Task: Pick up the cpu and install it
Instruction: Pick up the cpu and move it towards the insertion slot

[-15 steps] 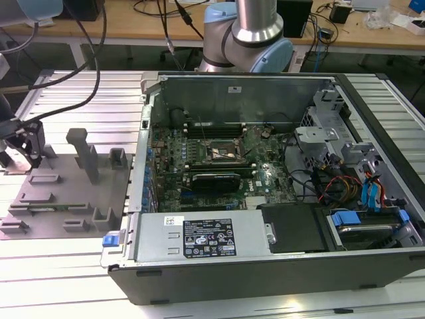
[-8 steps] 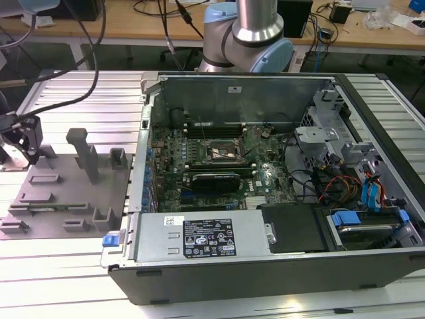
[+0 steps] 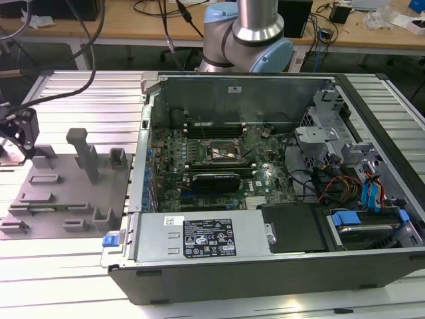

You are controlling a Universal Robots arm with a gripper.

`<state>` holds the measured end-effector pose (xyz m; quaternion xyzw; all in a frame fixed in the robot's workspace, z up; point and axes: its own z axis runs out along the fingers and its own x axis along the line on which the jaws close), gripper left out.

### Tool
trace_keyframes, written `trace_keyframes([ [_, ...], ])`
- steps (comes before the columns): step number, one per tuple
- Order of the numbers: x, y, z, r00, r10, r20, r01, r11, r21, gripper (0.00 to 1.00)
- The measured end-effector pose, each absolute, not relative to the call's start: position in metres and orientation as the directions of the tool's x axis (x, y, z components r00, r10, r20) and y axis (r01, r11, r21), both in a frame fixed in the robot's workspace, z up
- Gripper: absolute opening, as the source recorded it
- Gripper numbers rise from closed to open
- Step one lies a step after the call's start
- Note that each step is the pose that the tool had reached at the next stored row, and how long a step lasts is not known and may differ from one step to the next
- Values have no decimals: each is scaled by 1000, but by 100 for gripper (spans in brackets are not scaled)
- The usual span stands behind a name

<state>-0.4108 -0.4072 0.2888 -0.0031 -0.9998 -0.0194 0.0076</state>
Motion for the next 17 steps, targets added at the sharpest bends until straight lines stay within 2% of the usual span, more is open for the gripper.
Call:
trace_keyframes([
  [17,-411,-407,321,-1000,6,15,7,999,39,55],
])
